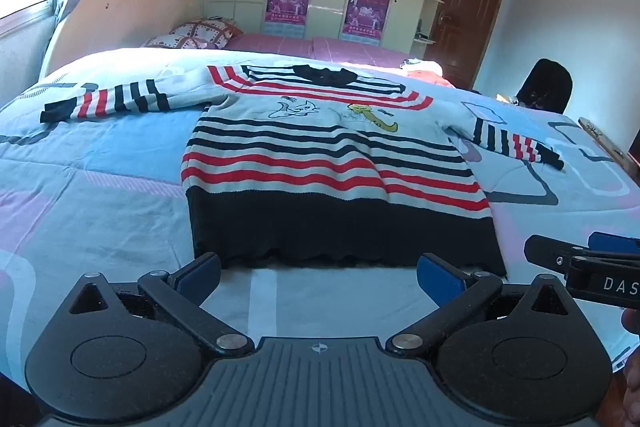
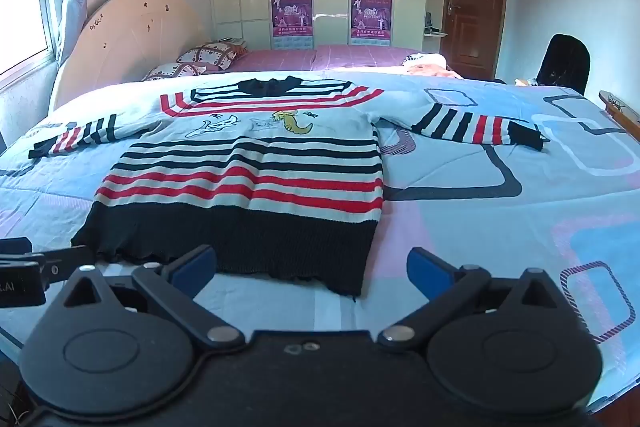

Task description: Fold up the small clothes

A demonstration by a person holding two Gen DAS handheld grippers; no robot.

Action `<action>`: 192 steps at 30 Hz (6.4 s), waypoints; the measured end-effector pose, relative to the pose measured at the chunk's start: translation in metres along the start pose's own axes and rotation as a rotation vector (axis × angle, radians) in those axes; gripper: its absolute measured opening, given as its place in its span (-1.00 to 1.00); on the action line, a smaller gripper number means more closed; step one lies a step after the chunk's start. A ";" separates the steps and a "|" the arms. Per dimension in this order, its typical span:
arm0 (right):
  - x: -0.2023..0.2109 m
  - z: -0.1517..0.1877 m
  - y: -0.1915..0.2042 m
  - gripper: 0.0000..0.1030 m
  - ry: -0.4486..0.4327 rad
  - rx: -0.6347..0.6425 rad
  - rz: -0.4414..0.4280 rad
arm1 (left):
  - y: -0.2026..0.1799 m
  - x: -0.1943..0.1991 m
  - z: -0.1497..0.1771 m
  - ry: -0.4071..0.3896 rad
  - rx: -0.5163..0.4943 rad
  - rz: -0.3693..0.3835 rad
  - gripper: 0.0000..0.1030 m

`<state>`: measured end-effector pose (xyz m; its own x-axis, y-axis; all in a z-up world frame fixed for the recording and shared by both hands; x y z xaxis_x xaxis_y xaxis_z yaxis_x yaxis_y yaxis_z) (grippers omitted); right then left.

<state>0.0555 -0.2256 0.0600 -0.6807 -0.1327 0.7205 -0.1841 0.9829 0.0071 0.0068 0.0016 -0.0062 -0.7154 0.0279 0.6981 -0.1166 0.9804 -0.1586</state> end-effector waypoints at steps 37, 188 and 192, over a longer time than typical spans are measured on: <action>-0.004 -0.004 0.012 0.98 -0.015 0.016 0.013 | 0.010 -0.008 -0.004 0.031 -0.004 -0.016 1.00; -0.365 -0.214 0.036 -0.59 0.015 -0.194 -0.285 | 0.163 -0.277 -0.227 0.082 0.153 -0.030 0.99; -0.337 -0.217 0.045 0.11 -0.041 -0.105 -0.277 | 0.152 -0.290 -0.232 0.091 0.161 0.019 0.99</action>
<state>0.4306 -0.1088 -0.0322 -0.6433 -0.4008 0.6523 -0.2944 0.9160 0.2726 0.3564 0.1875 -0.0705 -0.6542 0.0702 0.7530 -0.2181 0.9359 -0.2768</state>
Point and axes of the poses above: each gripper's, at about its wrist camera, not at the fingertips, and x roughly against the way its jaws point, y to its left, z to its underside, the point moved 1 cm from there along -x, roughly the way its jaws point, and after that the axes turned 6 degrees about y, right-handed, at the moved point
